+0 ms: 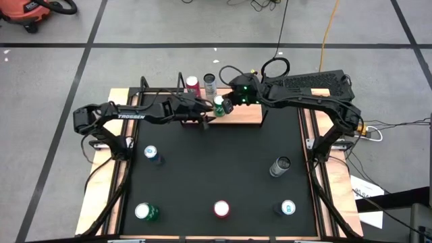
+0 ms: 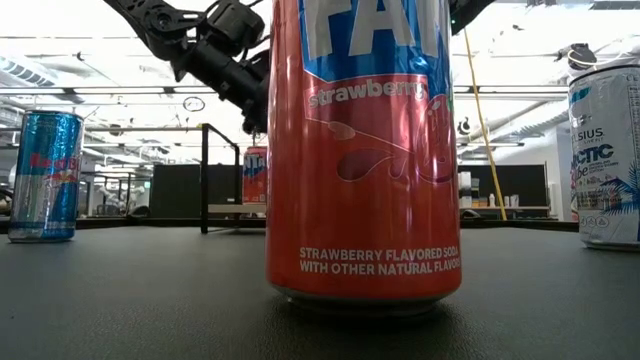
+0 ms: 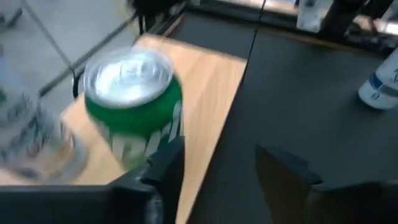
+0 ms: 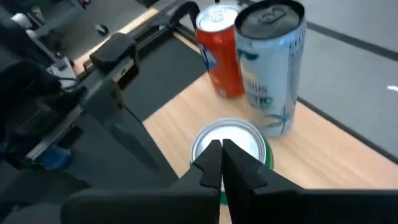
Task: Place canned beverage on shelf
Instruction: Put the top green soda can on the shelf
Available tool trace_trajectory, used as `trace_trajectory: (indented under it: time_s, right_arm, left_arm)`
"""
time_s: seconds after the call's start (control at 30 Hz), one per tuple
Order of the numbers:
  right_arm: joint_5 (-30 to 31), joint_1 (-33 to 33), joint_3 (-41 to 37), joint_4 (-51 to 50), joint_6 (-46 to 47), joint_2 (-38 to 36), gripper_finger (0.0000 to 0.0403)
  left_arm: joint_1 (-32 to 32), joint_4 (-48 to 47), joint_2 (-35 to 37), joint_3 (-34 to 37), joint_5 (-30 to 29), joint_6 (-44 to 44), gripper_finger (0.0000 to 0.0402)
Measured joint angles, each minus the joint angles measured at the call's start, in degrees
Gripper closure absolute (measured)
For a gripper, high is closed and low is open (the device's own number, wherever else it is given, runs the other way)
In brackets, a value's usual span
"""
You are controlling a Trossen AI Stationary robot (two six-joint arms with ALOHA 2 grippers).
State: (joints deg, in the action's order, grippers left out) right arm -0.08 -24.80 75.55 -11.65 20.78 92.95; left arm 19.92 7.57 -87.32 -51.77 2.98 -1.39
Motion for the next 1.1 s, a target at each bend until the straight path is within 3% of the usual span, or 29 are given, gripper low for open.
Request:
trace_trajectory:
  time_s: [0.2, 0.43, 1.1]
  right_arm:
    - [-0.1, -0.4, 0.0, 0.7, -0.3, 1.9, 0.0403]
    - [-0.2, 0.1, 0.0, 0.5, -0.1, 3.6, 0.0403]
    - [3.0, -0.5, 0.0, -1.6, -2.5, 3.4, 0.0403]
  left_arm:
    - [0.7, 5.3, -2.2, -0.2, 0.0, 1.6, 0.0279]
    - [1.1, 4.7, -3.4, 0.0, 0.2, 1.8, 0.0314]
    - [1.2, 5.3, -3.0, 0.0, -0.1, 2.0, 0.032]
